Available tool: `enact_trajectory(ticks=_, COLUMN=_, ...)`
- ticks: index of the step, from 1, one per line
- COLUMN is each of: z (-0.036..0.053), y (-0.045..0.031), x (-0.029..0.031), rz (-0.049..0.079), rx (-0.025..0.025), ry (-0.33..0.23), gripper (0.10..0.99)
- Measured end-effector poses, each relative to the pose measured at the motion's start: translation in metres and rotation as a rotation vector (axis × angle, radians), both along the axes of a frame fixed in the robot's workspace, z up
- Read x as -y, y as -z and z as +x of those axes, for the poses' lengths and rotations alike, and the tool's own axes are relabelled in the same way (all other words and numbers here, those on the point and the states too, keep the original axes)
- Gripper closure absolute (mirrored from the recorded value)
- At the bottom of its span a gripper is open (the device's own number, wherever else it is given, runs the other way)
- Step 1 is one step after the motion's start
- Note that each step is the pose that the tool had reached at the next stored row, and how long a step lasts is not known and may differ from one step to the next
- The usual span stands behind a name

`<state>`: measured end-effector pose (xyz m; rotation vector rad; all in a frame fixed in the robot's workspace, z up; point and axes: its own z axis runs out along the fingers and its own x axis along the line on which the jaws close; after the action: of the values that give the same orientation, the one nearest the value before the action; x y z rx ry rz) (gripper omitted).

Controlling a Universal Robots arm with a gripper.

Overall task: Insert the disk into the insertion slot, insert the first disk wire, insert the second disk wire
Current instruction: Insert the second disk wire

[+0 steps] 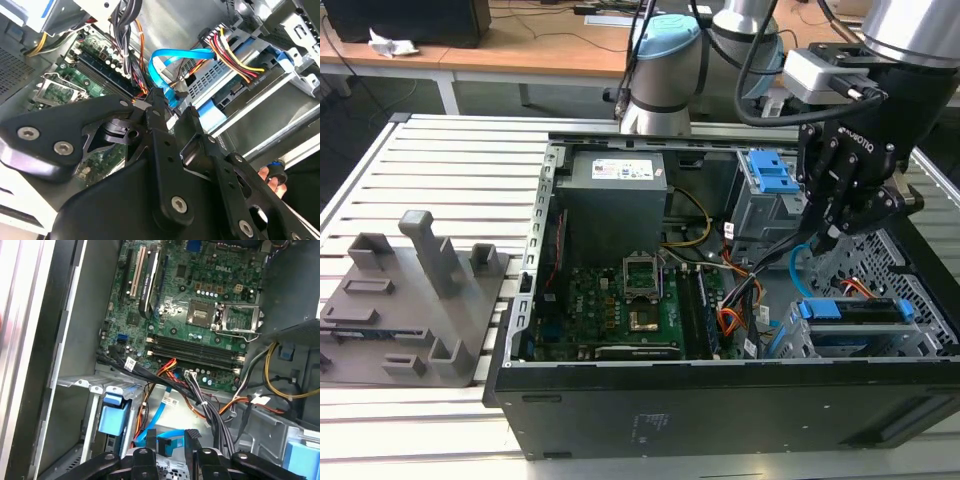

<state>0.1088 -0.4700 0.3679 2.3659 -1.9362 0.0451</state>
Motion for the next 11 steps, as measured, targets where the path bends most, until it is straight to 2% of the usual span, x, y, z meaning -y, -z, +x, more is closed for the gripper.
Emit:
enact_trajectory(ticks=1, z=0.0000, y=0.0024, x=-0.0001, rz=-0.016, rx=0.0000, ry=-0.009, gripper=0.725)
enact_trajectory(ticks=5, z=-0.0001, y=0.0102, x=-0.0001, rz=-0.020, rx=0.0001, ry=-0.017, gripper=0.725)
enact_trajectory(ticks=9, z=-0.0001, y=0.0105, x=-0.0001, rz=-0.022, rx=0.0001, ry=-0.017, gripper=0.725)
enact_trajectory(ticks=10, z=-0.0001, y=0.0105, x=-0.0001, rz=-0.022, rx=0.0000, ry=-0.017, gripper=0.741)
enact_trajectory(ticks=11, z=-0.0001, y=0.0105, x=-0.0001, rz=-0.022, rx=0.0001, ry=-0.017, gripper=0.808)
